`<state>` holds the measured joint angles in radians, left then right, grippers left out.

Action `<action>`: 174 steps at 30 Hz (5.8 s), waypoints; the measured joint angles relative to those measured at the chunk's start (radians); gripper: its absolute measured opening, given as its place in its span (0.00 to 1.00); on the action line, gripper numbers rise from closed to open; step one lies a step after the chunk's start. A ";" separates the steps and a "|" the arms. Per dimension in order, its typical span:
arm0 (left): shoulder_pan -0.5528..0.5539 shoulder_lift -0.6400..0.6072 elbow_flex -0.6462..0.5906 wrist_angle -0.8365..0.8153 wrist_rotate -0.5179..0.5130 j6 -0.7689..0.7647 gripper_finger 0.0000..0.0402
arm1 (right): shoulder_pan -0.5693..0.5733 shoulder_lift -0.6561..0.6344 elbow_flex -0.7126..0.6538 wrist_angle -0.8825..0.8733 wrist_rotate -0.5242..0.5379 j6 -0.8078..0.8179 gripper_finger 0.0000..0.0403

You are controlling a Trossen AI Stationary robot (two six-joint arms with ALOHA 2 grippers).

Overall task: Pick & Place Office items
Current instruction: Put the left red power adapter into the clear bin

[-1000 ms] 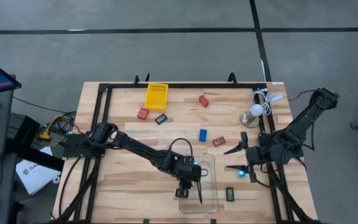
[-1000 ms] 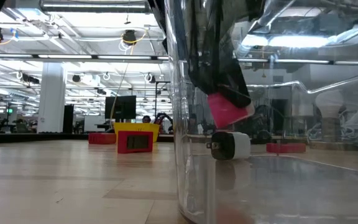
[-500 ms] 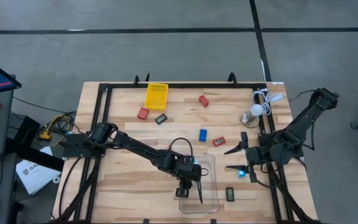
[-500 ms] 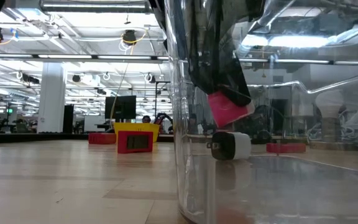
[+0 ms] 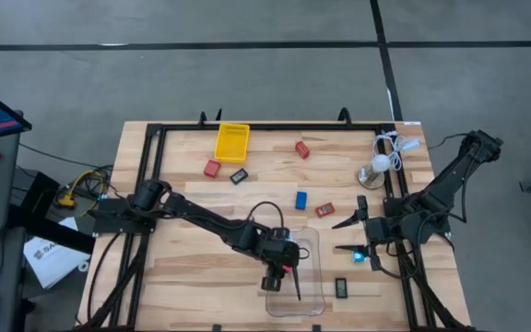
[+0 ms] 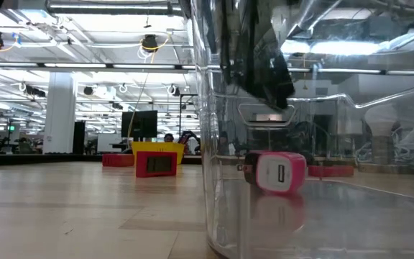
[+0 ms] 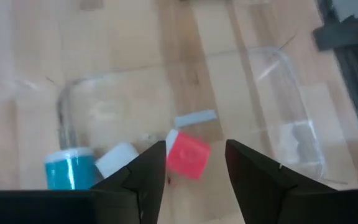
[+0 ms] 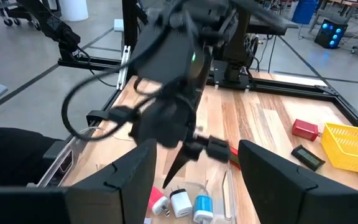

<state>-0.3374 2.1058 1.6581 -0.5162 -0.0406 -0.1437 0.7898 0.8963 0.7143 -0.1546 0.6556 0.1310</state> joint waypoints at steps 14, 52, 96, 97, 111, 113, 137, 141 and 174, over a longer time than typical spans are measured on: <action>-0.085 -0.332 -0.124 -0.181 -0.409 -0.118 0.38 | 0.004 0.000 0.000 -0.012 0.000 0.008 0.55; -0.376 -0.715 -1.090 0.631 -0.908 -0.331 0.37 | -0.117 -0.022 -0.035 -0.027 -0.037 0.105 0.55; 0.400 -1.034 -1.033 0.126 -0.669 -0.366 0.53 | -0.091 -0.008 -0.035 0.153 -0.067 0.022 0.55; 0.414 -1.017 -1.004 0.052 -0.669 -0.413 0.55 | -0.090 -0.004 -0.035 0.153 -0.068 0.024 0.55; 0.710 -0.912 -0.938 -0.153 -0.268 -0.516 0.72 | -0.089 0.060 -0.036 0.178 -0.088 0.027 0.55; 0.746 -0.912 -0.938 -0.154 -0.254 -0.494 0.74 | -0.089 0.060 -0.036 0.179 -0.088 0.023 0.55; 0.822 -0.628 -0.938 0.020 -0.160 -0.457 0.90 | -0.090 0.059 -0.036 0.217 -0.113 -0.050 0.55; 0.858 -0.616 -0.938 0.063 -0.161 -0.424 0.85 | -0.090 0.059 -0.036 0.218 -0.113 -0.053 0.55; 0.892 -0.535 -0.938 0.140 -0.144 -0.387 0.80 | -0.090 0.059 -0.036 0.223 -0.120 -0.053 0.55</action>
<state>0.5550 1.5707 0.7199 -0.3762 -0.1849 -0.5312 0.7002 0.9550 0.6785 0.0681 0.5358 0.0784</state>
